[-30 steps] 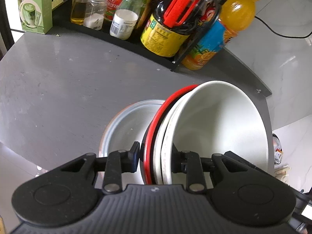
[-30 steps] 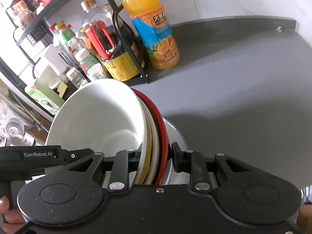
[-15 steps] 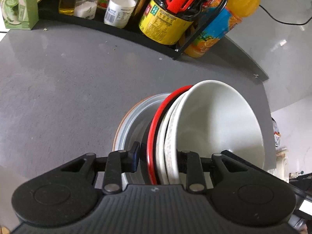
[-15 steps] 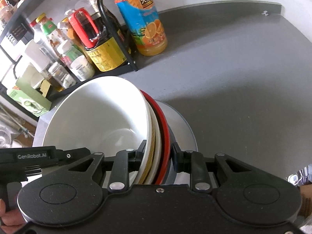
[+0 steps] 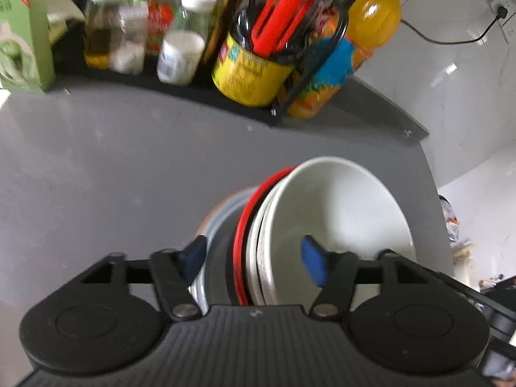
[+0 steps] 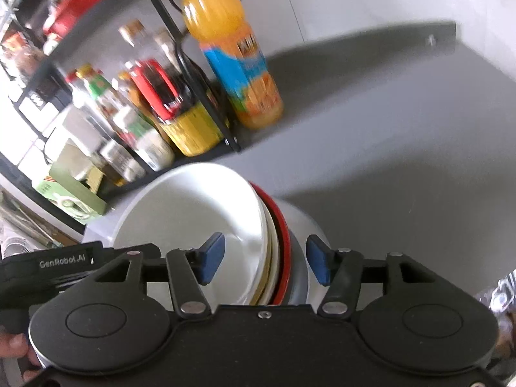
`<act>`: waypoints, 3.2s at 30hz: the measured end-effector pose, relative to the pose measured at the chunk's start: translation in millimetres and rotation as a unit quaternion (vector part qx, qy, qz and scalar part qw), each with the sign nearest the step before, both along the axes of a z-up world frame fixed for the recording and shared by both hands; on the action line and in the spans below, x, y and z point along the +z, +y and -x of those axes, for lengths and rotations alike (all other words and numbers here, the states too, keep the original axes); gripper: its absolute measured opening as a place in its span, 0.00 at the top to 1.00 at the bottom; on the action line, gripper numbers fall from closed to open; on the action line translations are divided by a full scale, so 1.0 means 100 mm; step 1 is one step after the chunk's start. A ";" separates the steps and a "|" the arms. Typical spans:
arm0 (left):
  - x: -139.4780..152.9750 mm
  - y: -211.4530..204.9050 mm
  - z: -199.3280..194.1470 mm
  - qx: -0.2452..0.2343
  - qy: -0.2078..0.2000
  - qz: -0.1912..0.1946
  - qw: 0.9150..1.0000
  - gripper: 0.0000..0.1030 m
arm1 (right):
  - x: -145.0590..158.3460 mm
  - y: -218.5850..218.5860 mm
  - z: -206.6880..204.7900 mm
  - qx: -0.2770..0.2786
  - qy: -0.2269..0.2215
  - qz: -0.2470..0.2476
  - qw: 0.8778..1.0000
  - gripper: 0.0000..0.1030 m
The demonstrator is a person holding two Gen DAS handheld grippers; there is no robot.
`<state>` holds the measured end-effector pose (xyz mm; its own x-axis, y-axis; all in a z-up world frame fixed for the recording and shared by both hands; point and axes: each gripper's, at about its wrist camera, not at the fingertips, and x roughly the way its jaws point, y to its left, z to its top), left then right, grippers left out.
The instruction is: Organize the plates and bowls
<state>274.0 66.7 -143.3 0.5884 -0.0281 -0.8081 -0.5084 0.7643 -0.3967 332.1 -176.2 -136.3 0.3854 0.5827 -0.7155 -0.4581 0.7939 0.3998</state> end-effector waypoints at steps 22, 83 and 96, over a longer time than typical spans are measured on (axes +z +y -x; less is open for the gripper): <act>1.07 -1.21 1.32 0.032 -0.047 -0.093 0.994 0.02 | 0.79 -1.48 0.93 -0.019 -0.095 -0.025 0.995 0.00; 1.75 -0.54 3.41 -0.125 -0.113 -0.177 0.970 0.01 | 1.50 -0.78 3.47 -0.125 -0.171 0.052 0.976 0.00; 1.74 -0.61 3.47 -0.136 -0.115 -0.177 0.968 0.01 | 1.46 -0.86 3.57 -0.126 -0.167 0.063 0.976 0.00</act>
